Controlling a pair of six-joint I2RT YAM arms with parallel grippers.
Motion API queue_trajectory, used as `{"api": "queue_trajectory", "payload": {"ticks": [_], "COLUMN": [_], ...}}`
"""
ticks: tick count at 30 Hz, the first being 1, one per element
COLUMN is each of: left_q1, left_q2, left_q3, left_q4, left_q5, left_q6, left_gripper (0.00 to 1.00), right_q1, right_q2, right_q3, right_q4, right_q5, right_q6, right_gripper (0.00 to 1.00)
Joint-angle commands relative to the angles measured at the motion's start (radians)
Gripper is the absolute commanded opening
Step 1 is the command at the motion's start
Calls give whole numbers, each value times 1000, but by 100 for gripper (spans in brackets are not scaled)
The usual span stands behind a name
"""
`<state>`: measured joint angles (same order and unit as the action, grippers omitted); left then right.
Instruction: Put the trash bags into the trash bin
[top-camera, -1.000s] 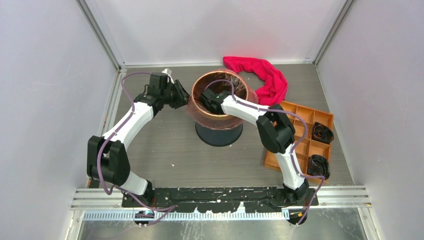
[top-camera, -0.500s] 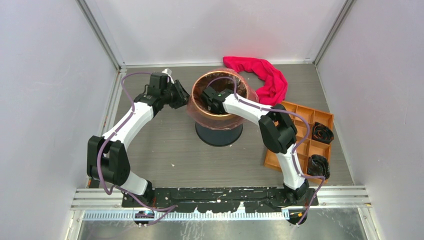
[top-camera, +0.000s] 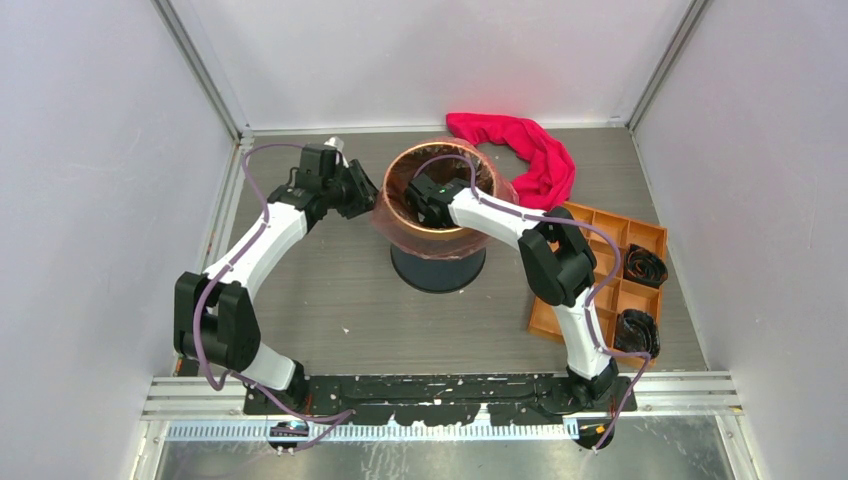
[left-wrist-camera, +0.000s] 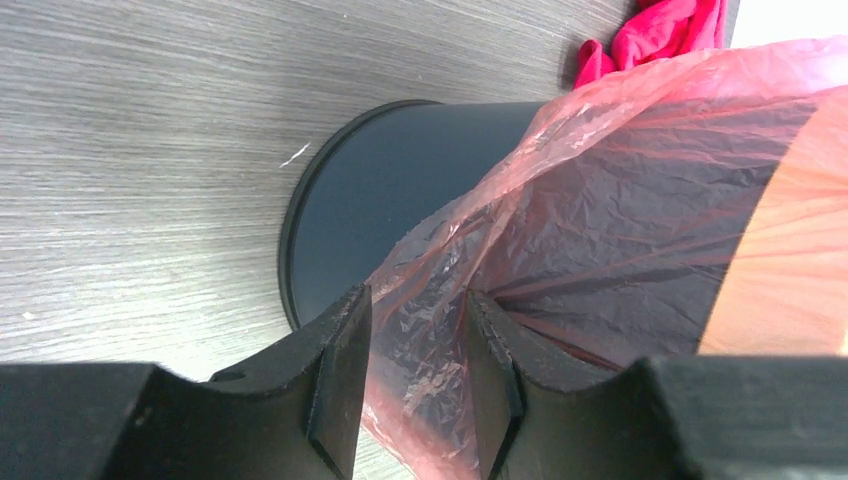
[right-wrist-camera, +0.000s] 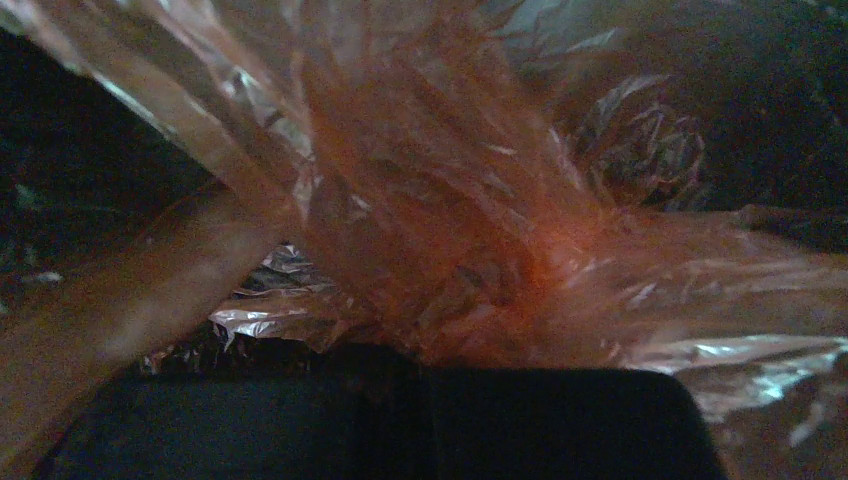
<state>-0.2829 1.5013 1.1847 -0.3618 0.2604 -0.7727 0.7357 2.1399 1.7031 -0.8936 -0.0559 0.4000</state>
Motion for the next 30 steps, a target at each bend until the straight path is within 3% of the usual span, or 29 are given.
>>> {"api": "queue_trajectory", "payload": {"ticks": [1,13,17,26,30], "left_q1": [-3,47,14,-118,-169], "left_q2": [-49,-127,-86,115,189], "left_q3": [85,263,416,709,792], "left_q4": [-62,-170,-198,-366,-420], "left_q5": [-56,-143,-79,-137,-233], "left_q6": [65,241,343,548,597], "left_gripper": [42,57,56,48,46], "right_q1": [-4,-5,-5,-5,-4], "right_q2": [-25,-31,-31,-30,-21], "right_q3": [12,12,12,14,22], "right_q4": [18,9,7,6,-1], "right_q5": [-13,-31,-30,-31,-32], "right_q6": [-20,-55,-60,-65,-66], "right_gripper": [1,1,1,1,1]}}
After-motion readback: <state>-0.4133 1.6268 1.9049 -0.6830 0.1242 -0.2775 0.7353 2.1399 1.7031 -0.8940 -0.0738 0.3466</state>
